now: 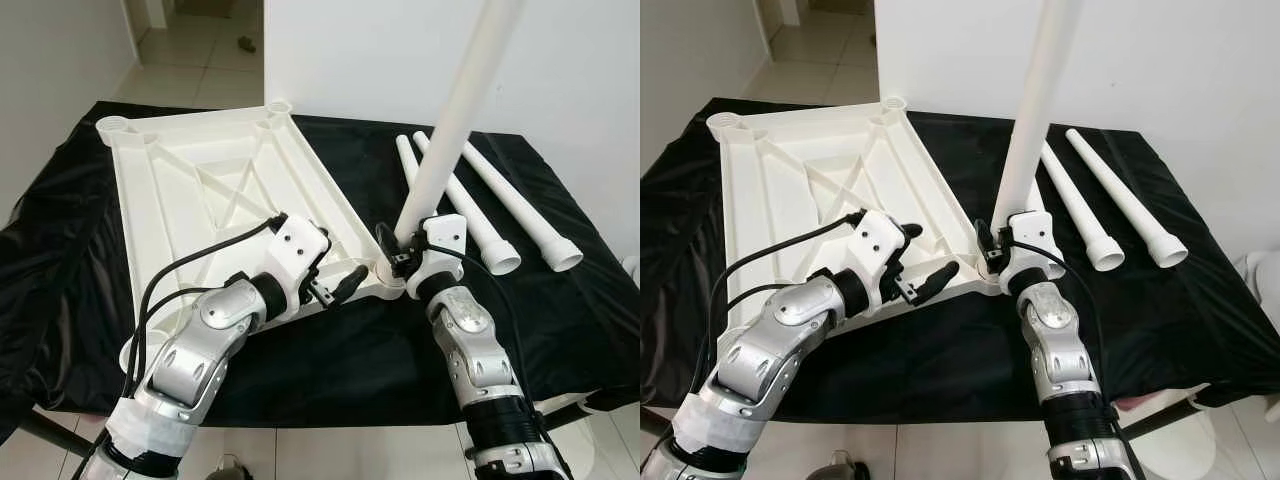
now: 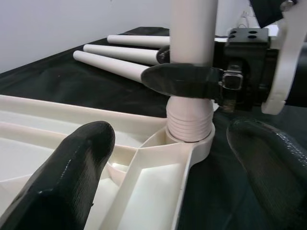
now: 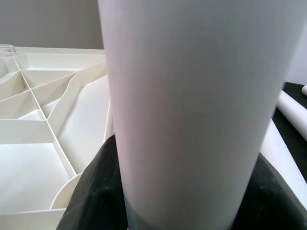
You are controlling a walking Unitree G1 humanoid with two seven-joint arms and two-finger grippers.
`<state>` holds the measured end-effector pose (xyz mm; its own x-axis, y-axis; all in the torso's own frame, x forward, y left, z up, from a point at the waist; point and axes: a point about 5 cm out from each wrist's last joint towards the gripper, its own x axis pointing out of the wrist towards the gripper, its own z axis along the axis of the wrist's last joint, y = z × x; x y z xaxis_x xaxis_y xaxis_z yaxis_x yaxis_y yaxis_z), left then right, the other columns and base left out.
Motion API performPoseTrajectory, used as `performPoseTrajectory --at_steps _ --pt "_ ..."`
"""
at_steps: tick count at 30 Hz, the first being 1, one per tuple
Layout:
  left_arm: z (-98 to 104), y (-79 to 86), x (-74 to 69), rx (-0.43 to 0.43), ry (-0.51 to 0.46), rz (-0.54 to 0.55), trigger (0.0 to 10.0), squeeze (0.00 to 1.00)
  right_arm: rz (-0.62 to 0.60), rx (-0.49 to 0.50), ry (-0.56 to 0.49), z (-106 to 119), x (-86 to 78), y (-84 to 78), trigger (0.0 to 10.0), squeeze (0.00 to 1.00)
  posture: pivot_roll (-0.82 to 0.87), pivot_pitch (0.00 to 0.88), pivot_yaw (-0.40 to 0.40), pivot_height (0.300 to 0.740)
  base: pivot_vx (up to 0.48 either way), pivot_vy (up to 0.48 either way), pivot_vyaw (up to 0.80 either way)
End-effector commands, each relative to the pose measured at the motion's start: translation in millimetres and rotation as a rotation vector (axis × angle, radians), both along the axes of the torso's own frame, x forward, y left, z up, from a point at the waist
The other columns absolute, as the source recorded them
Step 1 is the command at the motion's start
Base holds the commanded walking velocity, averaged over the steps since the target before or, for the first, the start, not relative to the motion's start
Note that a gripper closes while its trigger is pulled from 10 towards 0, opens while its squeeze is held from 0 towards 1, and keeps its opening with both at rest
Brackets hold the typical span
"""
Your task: Building children table
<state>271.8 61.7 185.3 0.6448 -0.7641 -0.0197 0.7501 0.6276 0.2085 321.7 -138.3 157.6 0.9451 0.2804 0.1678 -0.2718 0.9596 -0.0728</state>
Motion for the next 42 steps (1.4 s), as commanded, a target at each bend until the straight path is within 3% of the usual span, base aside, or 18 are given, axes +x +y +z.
performPoseTrajectory --at_steps 1,15,24,30,42 --pt "-1 -3.9 -5.6 0.02 0.01 -0.07 10.0 0.0 -0.005 0.006 0.006 -2 0.7 -3.3 10.0 0.0 0.1 0.067 -0.064 0.74 0.0 0.0 0.0" --pt "0 -0.2 -3.9 0.028 0.02 -0.049 10.0 0.0 0.08 0.051 -0.032 -16 -25.0 -16.2 10.0 0.0 0.08 0.07 -0.054 0.74 0.0 0.0 0.0" --pt "2 0.3 -2.8 0.031 0.016 -0.05 10.0 0.0 0.039 0.058 0.021 -27 -23.8 -22.5 10.0 0.0 0.08 0.072 -0.048 0.74 0.0 0.0 0.0" --pt "4 0.9 -3.0 0.029 0.012 -0.043 10.0 0.0 0.033 0.143 0.077 -36 -25.1 -24.1 10.0 0.0 0.09 0.075 -0.053 0.74 0.0 0.0 0.0" --pt "5 2.7 -3.4 0.027 0.008 -0.035 10.0 0.0 0.07 -0.025 0.104 -41 -22.7 -20.9 10.0 0.0 0.09 0.076 -0.055 0.74 0.0 0.0 0.0"
